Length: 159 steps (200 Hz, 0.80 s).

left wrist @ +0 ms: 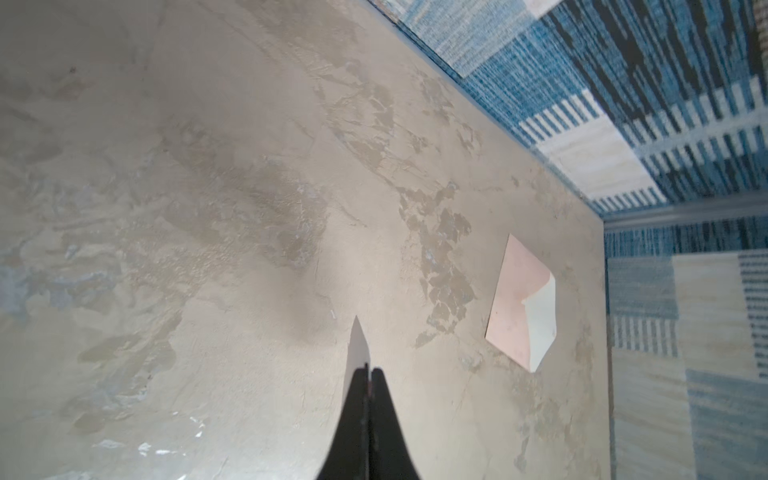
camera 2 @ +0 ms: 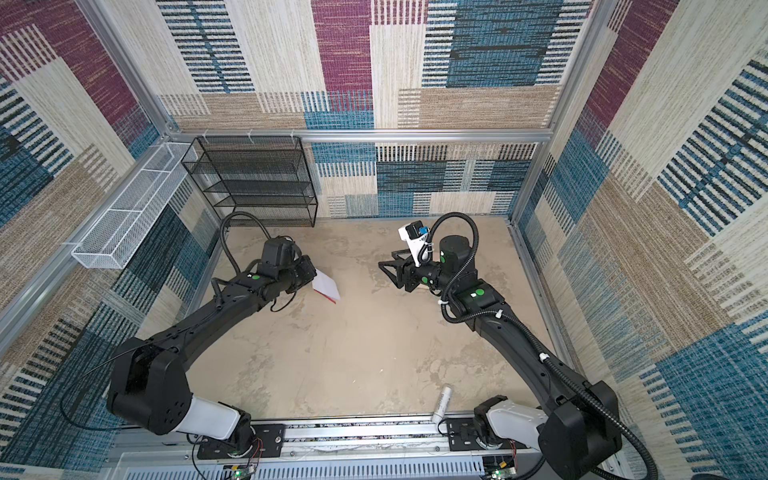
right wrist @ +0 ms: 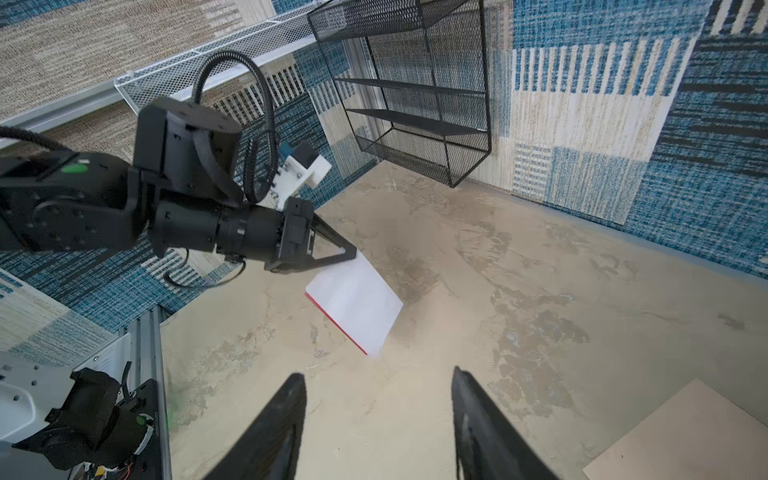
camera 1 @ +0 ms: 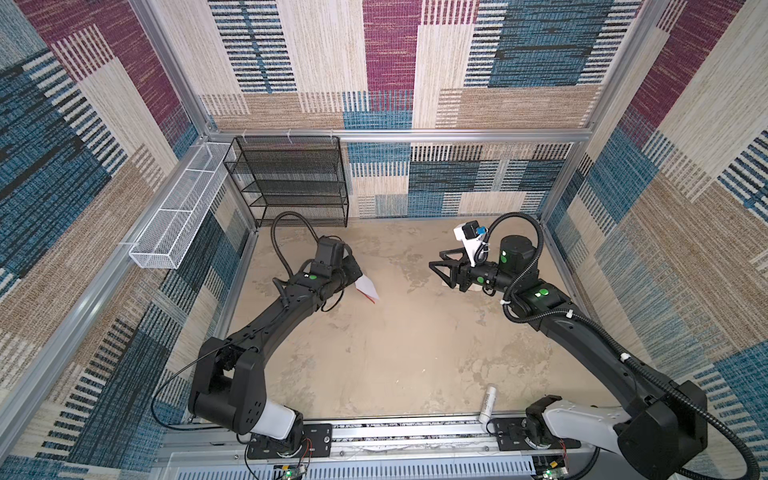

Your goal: Place the letter into the envelope and seal it

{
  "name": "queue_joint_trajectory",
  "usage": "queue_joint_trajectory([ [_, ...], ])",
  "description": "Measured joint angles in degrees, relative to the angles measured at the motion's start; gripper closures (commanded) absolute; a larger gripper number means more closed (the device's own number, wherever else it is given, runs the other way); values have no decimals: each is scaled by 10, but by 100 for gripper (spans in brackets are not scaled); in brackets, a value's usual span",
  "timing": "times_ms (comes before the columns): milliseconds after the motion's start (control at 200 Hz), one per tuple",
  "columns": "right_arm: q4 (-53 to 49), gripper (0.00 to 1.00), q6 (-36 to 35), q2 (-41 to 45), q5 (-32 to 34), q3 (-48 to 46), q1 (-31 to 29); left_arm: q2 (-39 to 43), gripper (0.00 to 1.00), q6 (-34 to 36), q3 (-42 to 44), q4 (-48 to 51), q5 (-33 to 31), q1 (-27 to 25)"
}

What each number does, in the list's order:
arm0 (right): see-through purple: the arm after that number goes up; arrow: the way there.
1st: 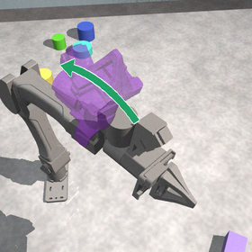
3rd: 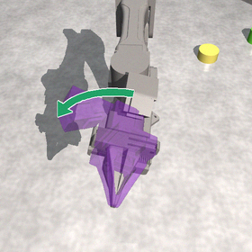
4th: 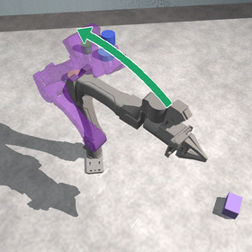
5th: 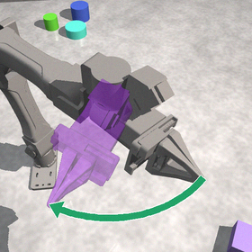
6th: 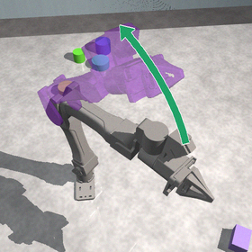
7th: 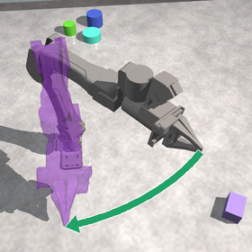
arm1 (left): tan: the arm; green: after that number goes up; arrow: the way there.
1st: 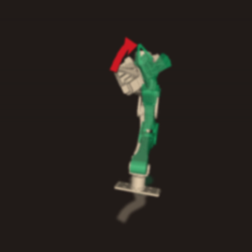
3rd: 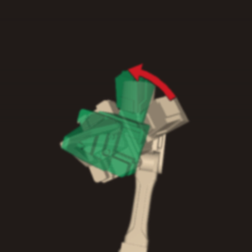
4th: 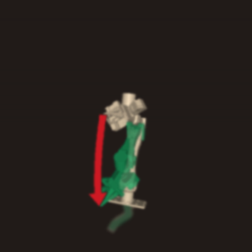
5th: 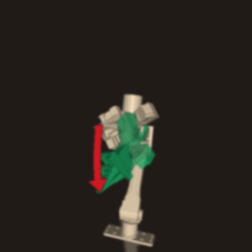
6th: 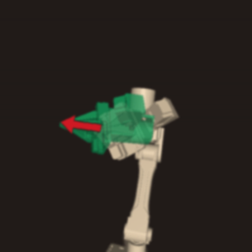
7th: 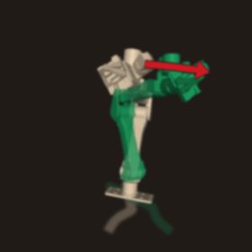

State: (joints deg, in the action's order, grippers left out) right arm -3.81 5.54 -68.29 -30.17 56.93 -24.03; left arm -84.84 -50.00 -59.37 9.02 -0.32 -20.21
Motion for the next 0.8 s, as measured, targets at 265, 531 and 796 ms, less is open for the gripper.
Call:
queue_joint_trajectory([
  [265,10,41,6,5,2,-11,0,-50,100,-128,90,-240,-120,-6],
  [531,11,41,3,3,8,-11,1,-145,100,-217,129,-415,-190,-8],
  [796,10,41,-5,3,19,-11,1,-161,80,-279,188,-468,-212,-11],
])
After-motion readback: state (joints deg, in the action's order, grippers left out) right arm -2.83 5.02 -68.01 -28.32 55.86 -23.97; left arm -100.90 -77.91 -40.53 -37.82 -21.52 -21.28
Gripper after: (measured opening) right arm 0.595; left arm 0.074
